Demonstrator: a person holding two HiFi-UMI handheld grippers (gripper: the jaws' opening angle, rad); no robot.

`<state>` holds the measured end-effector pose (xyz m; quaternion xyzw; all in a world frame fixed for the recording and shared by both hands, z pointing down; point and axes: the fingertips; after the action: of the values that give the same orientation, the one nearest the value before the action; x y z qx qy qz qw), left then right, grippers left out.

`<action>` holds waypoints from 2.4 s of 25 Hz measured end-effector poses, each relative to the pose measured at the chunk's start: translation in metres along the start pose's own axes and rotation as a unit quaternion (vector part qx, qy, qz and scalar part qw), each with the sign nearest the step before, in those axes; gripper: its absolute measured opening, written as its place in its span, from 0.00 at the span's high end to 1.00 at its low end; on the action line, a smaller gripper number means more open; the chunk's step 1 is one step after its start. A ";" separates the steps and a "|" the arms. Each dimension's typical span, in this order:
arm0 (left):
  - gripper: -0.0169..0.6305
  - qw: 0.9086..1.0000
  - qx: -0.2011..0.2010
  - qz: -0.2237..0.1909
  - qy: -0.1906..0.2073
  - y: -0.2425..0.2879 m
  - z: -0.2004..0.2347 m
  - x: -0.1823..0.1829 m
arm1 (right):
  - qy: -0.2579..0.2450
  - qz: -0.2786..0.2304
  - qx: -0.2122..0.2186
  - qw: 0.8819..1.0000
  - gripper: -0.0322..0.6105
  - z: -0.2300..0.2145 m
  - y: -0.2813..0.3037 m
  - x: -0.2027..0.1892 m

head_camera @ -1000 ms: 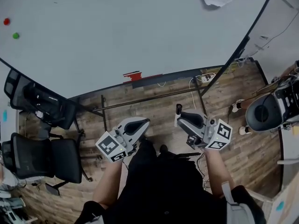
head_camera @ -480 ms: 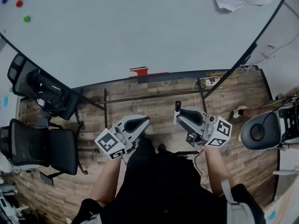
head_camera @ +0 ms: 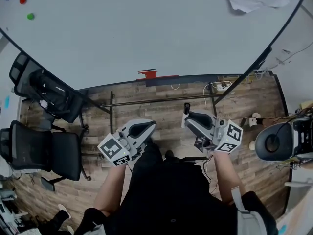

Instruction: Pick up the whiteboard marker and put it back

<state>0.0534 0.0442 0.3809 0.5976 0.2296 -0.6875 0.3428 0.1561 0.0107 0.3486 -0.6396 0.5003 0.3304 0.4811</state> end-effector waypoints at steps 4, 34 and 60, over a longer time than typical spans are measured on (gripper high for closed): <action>0.96 1.000 0.002 0.001 -0.002 -0.001 0.001 -0.001 | -0.007 -0.003 -0.008 1.000 0.84 -0.004 -0.002 0.004; 0.96 0.994 -0.001 0.010 -0.108 0.056 0.232 -0.031 | -0.258 0.422 -0.137 0.858 0.84 -0.257 0.067 -0.097; 0.96 0.985 0.021 0.039 -0.166 0.048 0.262 -0.075 | -0.302 0.588 -0.082 0.746 0.84 -0.339 0.063 -0.221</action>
<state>-0.0810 -0.1627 0.5058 0.4907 0.1320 -0.7678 0.3903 0.0135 -0.2415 0.6381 -0.1225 0.5769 0.7636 0.2630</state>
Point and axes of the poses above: the fingertips, and each gripper's own axes: y forward along the fingers, z to its left, x out of its top, and after that the axes turned 6 degrees about z, right-handed
